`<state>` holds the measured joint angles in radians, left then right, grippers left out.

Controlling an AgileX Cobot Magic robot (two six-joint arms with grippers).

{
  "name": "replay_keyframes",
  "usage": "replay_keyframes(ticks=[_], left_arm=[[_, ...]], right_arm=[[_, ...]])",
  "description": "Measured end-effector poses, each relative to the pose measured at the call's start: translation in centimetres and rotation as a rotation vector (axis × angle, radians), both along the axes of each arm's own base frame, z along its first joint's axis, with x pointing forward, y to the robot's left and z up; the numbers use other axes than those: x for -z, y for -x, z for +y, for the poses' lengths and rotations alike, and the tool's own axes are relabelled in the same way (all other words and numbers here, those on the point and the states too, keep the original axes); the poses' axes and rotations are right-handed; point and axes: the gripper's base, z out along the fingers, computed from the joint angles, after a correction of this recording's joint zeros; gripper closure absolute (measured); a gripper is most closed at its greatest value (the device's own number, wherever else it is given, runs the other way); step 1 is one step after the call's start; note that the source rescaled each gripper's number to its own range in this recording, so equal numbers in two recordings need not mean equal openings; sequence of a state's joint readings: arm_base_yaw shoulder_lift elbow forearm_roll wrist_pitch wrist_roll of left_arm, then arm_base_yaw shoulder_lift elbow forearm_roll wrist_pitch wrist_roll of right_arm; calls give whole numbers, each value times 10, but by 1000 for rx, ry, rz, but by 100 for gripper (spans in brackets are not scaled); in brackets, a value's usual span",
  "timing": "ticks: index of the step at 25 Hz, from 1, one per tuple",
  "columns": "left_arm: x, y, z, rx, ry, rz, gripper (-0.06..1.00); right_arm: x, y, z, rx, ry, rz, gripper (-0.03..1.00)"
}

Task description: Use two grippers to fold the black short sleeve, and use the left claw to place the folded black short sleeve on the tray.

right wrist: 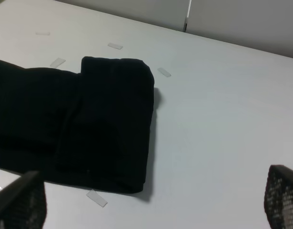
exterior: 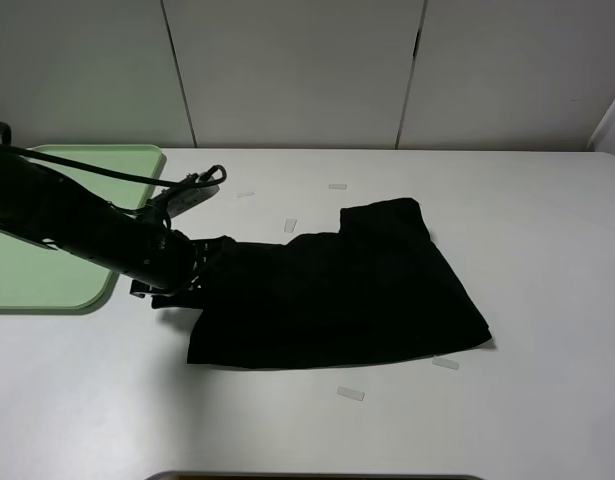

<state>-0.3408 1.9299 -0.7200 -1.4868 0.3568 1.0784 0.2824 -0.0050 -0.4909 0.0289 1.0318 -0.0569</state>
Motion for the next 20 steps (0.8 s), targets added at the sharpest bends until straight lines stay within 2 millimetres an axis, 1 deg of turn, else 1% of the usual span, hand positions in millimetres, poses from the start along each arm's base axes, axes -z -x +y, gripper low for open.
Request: replay_keyframes(ticks=[2, 5, 7, 9, 12, 13, 16, 20], left_arm=[[4, 2, -4, 5, -7, 8, 37], [7, 3, -5, 10, -22, 13, 74], [7, 3, -5, 14, -24, 12, 87], [7, 4, -4, 35, -33, 7, 92], [0, 3, 3, 74, -49, -15, 93], [-6, 3, 7, 87, -54, -21, 93], [-24, 3, 26, 105, -103, -28, 93], [-47, 8, 60, 124, -241, -10, 93]], right_arm=[[0, 0, 0, 0, 0, 0, -3], [0, 0, 0, 0, 0, 0, -3], [0, 0, 0, 0, 0, 0, -3], [0, 0, 0, 0, 0, 0, -3], [0, 0, 0, 0, 0, 0, -3], [0, 0, 0, 0, 0, 0, -3], [0, 0, 0, 0, 0, 0, -3], [0, 0, 0, 0, 0, 0, -3]])
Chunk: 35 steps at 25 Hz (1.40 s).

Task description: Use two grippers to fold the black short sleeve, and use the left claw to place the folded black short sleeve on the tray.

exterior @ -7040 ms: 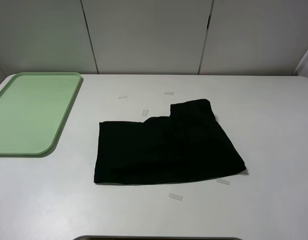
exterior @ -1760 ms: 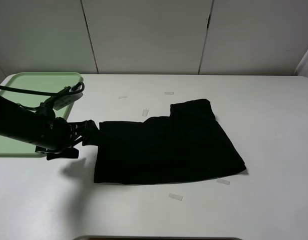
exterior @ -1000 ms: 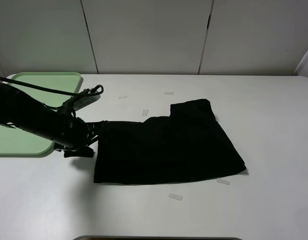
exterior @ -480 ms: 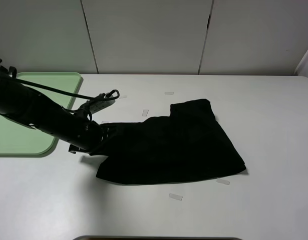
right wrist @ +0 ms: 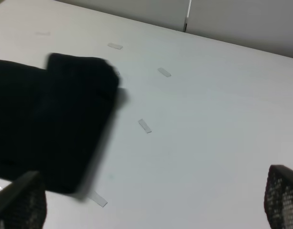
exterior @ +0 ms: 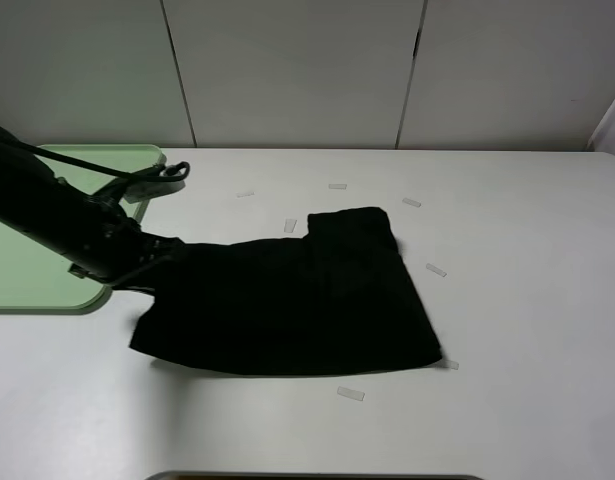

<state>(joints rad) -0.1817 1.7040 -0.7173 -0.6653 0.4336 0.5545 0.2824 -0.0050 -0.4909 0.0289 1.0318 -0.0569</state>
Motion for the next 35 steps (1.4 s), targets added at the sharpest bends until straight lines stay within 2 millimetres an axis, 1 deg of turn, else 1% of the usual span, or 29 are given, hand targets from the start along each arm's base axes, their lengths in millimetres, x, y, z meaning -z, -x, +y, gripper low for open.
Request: replay_keyframes(ticks=[3, 6, 9, 11, 13, 15, 21, 24, 27, 29, 33, 35], left_arm=[[-15, 8, 26, -15, -108, 36, 93], [-29, 12, 40, -61, -159, 27, 93], [-40, 15, 40, -92, -136, 0, 93], [-43, 15, 35, -102, -99, -6, 93], [-45, 15, 27, -81, -56, -18, 93], [-48, 16, 12, -54, 19, -32, 93], [-58, 24, -43, 94, 219, -118, 93], [-62, 28, -66, 139, 272, -183, 93], [-64, 29, -79, 161, 269, -268, 93], [-64, 28, -85, 148, 242, -325, 93], [-52, 24, -94, 130, 178, -368, 90], [-44, 24, -99, 137, 150, -365, 84]], right_arm=[[0, 0, 0, 0, 0, 0, -3], [0, 0, 0, 0, 0, 0, -3], [0, 0, 0, 0, 0, 0, -3], [0, 0, 0, 0, 0, 0, -3], [0, 0, 0, 0, 0, 0, -3], [0, 0, 0, 0, 0, 0, -3], [0, 0, 0, 0, 0, 0, -3], [0, 0, 0, 0, 0, 0, -3], [0, 0, 0, 0, 0, 0, -3], [0, 0, 0, 0, 0, 0, -3], [0, 0, 0, 0, 0, 0, -3], [0, 0, 0, 0, 0, 0, -3]])
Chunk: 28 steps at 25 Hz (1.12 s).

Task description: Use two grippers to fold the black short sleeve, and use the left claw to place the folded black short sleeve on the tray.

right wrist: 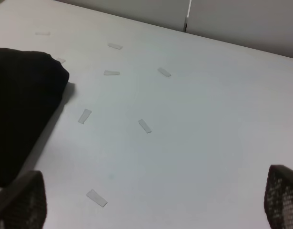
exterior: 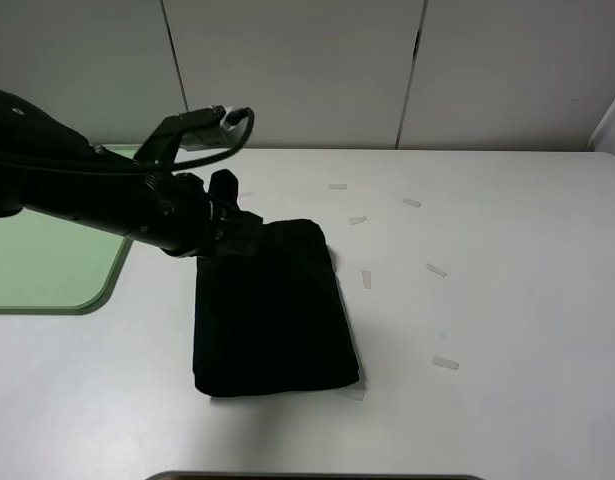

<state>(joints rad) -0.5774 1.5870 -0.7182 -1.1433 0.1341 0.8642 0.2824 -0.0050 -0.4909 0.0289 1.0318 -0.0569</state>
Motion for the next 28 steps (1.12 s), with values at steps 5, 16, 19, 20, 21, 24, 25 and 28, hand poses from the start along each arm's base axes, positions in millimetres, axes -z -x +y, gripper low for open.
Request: replay_keyframes(ticks=[5, 16, 19, 20, 21, 24, 25, 28], left_arm=[[15, -1, -20, 22, -54, -17, 57], [0, 1, -65, 125, -117, -270, 42], [1, 1, -67, 169, -144, -302, 42], [4, 0, -68, 180, -158, -308, 42], [8, 0, -68, 194, -173, -310, 42], [13, -3, -68, 193, -203, -327, 42], [12, -5, -67, 183, -208, -343, 42], [-2, -8, -64, 143, -202, -411, 42]], right_arm=[[0, 0, 0, 0, 0, 0, -3], [0, 0, 0, 0, 0, 0, -3], [0, 0, 0, 0, 0, 0, -3], [0, 0, 0, 0, 0, 0, -3], [0, 0, 0, 0, 0, 0, -3], [0, 0, 0, 0, 0, 0, -3], [0, 0, 0, 0, 0, 0, -3], [0, 0, 0, 0, 0, 0, -3]])
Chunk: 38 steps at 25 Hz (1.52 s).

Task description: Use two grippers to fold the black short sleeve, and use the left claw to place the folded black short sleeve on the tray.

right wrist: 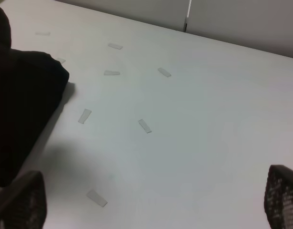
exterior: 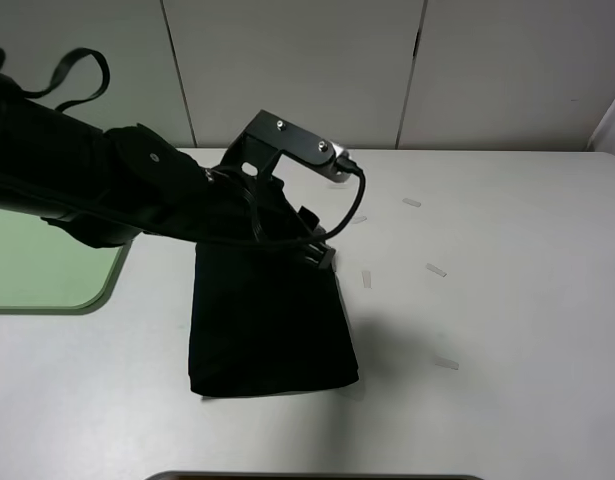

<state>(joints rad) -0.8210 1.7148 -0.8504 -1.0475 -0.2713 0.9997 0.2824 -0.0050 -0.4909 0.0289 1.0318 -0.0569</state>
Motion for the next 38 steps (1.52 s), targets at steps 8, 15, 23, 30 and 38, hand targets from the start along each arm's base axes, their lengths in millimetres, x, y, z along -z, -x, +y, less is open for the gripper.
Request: replay_keyframes(ticks=[8, 15, 23, 30, 38], left_arm=[[-59, 13, 22, 39, 36, -259, 39], [-61, 33, 60, -90, 68, -357, -1], [-35, 47, 83, -131, 51, -442, -5], [-2, 37, 73, -16, 119, -625, -6], [61, 7, 67, 0, 28, -504, -6]], right_arm=[[0, 0, 0, 0, 0, 0, -3], [0, 0, 0, 0, 0, 0, -3], [0, 0, 0, 0, 0, 0, -3], [0, 0, 0, 0, 0, 0, -3], [0, 0, 0, 0, 0, 0, -3]])
